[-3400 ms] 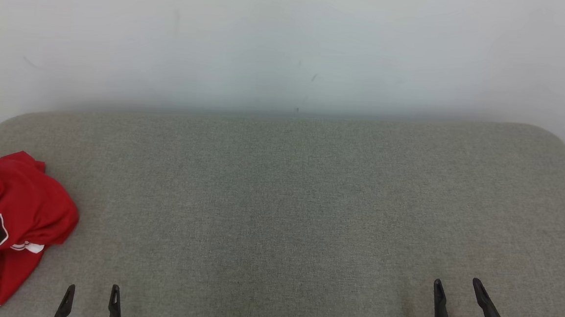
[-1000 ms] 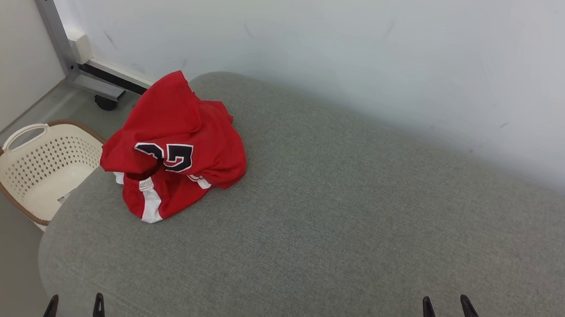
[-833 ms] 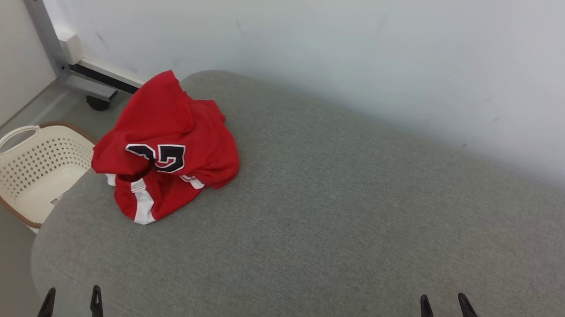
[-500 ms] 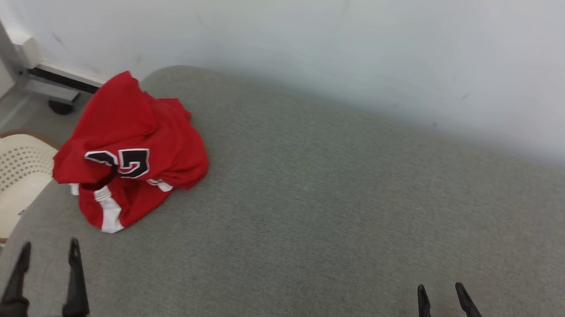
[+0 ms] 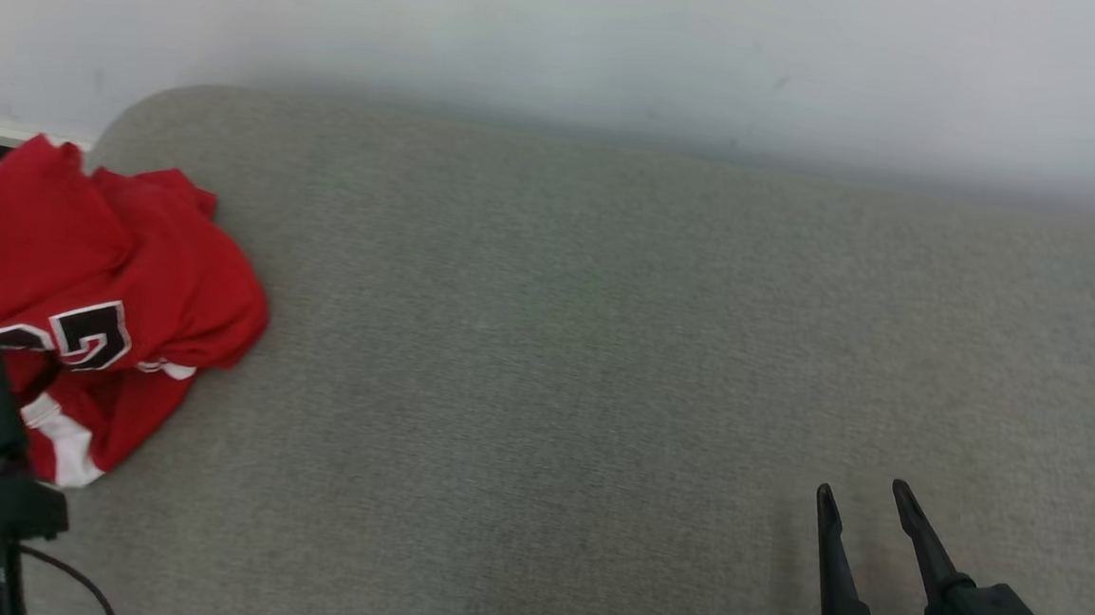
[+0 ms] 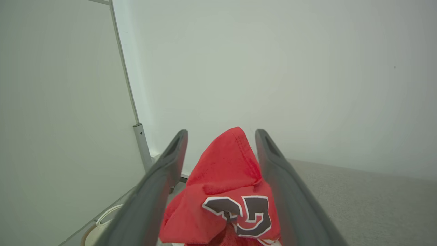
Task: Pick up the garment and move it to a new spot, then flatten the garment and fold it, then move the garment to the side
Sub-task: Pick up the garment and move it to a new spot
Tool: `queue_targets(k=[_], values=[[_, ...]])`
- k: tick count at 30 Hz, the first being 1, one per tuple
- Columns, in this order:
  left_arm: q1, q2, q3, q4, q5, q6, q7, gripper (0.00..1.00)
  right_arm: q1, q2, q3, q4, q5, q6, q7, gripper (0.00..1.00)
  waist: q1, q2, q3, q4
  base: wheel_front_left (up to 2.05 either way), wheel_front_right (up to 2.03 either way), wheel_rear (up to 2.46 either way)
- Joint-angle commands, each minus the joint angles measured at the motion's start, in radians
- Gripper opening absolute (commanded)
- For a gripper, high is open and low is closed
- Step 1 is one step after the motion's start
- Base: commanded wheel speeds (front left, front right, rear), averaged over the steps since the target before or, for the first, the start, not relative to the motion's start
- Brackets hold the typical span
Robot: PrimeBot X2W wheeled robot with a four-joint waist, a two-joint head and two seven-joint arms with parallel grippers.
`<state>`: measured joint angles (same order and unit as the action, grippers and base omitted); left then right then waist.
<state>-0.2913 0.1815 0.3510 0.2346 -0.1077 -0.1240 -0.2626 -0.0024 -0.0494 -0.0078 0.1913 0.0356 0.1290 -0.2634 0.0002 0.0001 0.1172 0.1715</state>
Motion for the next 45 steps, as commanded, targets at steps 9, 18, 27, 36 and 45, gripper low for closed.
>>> queue_targets(k=[9, 18, 27, 36, 45], values=[[-0.133, 0.082, 0.048, 0.185, -0.059, -0.005, -0.004, 1.00, -0.053, -0.001, 0.001, -0.002, 0.023, 0.003, -0.001, 1.00, -0.0002, -0.0001, 0.113, -0.136, 0.00, 0.00, 0.00], [-0.247, 0.171, 0.082, 0.506, -0.087, 0.006, 0.032, 1.00, -0.066, -0.001, -0.002, -0.001, 0.029, 0.003, -0.001, 1.00, -0.0002, -0.0001, 0.136, -0.171, 0.00, 0.00, 0.00], [-0.334, 0.195, 0.065, 0.785, -0.092, 0.056, 0.188, 1.00, -0.073, -0.001, -0.006, 0.002, 0.014, 0.003, -0.001, 1.00, -0.0002, -0.0001, 0.136, -0.166, 0.00, 0.00, 0.00], [-0.384, 0.218, 0.029, 0.888, -0.080, 0.046, 0.163, 0.00, -0.065, -0.001, -0.012, 0.005, 0.006, 0.003, -0.001, 1.00, -0.0002, -0.0001, 0.113, -0.155, 0.00, 0.00, 0.00], [-0.437, 0.237, 0.013, 0.883, -0.097, 0.018, 0.048, 0.00, -0.037, -0.001, -0.023, 0.009, 0.017, 0.003, -0.001, 1.00, -0.0002, -0.0001, 0.084, -0.128, 0.00, 0.00, 0.00]])
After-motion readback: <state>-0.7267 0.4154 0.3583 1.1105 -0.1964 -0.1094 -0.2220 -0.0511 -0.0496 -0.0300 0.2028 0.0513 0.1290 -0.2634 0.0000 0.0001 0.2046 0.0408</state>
